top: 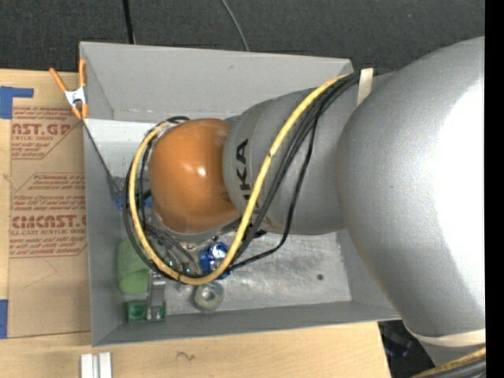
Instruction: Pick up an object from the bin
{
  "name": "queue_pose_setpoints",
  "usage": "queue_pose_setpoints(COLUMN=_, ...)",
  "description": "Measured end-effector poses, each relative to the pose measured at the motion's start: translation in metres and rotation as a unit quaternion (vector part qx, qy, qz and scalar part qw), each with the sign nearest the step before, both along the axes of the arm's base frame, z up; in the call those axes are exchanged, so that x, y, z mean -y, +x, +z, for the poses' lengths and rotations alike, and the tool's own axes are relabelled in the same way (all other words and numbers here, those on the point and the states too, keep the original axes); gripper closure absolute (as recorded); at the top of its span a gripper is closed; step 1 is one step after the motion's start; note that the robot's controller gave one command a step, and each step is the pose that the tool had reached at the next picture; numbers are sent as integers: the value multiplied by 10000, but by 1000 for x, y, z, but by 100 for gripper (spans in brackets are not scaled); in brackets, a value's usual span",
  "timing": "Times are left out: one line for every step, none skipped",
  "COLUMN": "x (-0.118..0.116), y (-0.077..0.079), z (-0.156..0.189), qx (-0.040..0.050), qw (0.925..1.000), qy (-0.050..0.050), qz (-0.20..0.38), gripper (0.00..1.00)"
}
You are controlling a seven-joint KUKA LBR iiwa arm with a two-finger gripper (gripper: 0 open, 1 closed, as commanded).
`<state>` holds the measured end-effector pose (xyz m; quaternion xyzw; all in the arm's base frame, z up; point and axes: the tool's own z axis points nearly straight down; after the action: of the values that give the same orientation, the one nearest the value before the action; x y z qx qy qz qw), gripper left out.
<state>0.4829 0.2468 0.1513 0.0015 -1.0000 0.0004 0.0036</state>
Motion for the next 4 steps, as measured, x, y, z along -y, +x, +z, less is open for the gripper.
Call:
queue_pose_setpoints(x=17, y=67, z=-78, qx=2, qw=10000, qy=-9, qz=-48, gripper=0)
queue_pose_setpoints(x=21, y=68, z=-72, qx=11, qw=10000, qy=-55, qz=-50, gripper=100)
queue_pose_setpoints(x=68, y=111, z=-37, qx=73, qw=10000, qy=12, qz=56, gripper=100)
queue_pose_setpoints(x=30, y=77, z=-76, qx=82, qw=10000, qy=-32, qz=-28, gripper=100)
